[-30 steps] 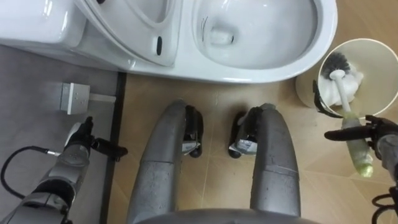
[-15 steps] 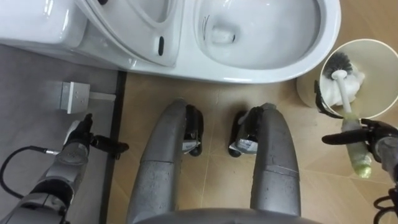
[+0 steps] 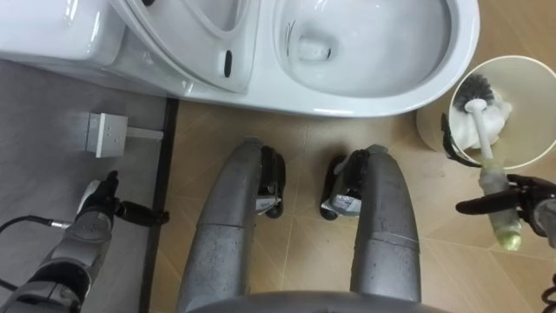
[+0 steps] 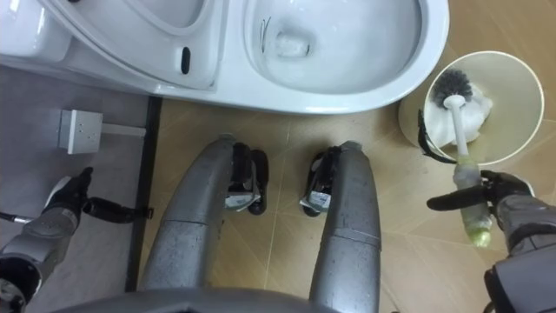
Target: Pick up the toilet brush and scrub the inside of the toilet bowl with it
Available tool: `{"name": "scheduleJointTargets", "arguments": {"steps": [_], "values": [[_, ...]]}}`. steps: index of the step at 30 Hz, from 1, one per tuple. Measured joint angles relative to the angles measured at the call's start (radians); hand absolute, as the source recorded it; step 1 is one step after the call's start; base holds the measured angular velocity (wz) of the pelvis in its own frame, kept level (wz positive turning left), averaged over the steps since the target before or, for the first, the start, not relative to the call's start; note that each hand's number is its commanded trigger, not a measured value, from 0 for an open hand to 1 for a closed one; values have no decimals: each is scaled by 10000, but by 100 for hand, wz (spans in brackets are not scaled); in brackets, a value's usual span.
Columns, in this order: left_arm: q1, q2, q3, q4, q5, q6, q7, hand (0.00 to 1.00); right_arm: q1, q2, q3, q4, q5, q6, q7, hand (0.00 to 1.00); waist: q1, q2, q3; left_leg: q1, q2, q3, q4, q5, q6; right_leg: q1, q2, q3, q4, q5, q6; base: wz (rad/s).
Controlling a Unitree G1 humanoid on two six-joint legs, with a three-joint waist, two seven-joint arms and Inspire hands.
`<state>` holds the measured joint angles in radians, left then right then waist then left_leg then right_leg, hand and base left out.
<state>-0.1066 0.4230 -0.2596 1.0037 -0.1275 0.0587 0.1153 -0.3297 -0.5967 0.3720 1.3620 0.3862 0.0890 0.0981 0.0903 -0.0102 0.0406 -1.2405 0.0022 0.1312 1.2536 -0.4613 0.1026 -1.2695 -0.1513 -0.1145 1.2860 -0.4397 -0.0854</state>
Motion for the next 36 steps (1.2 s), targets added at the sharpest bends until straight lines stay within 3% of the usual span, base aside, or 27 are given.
{"name": "scheduleJointTargets", "arguments": {"steps": [11,19,29,36], "values": [[-5,44,-202,-13,-3,9,-1,0,-18,1,-1,2,2,0,60,0,33,44,-10,-5,0,0,1,-1,2,-11,1,5,3,-1,2,0],[-149,39,-418,-21,-6,-14,-3,0,-51,-13,111,65,-36,-5,-39,0,196,233,0,-307,-52,19,1,0,6,-350,-26,50,44,8,12,0],[-376,22,-418,-22,-7,-2,-161,0,-103,-13,101,61,-40,-10,-323,0,178,253,13,-770,-63,18,103,3,18,-800,-61,27,167,-15,-1,0],[-544,11,-794,-236,-10,-6,-278,0,-246,-5,309,73,-39,-5,-358,0,150,276,28,-800,-87,19,245,-81,25,-835,-60,80,288,-50,47,0]]}}
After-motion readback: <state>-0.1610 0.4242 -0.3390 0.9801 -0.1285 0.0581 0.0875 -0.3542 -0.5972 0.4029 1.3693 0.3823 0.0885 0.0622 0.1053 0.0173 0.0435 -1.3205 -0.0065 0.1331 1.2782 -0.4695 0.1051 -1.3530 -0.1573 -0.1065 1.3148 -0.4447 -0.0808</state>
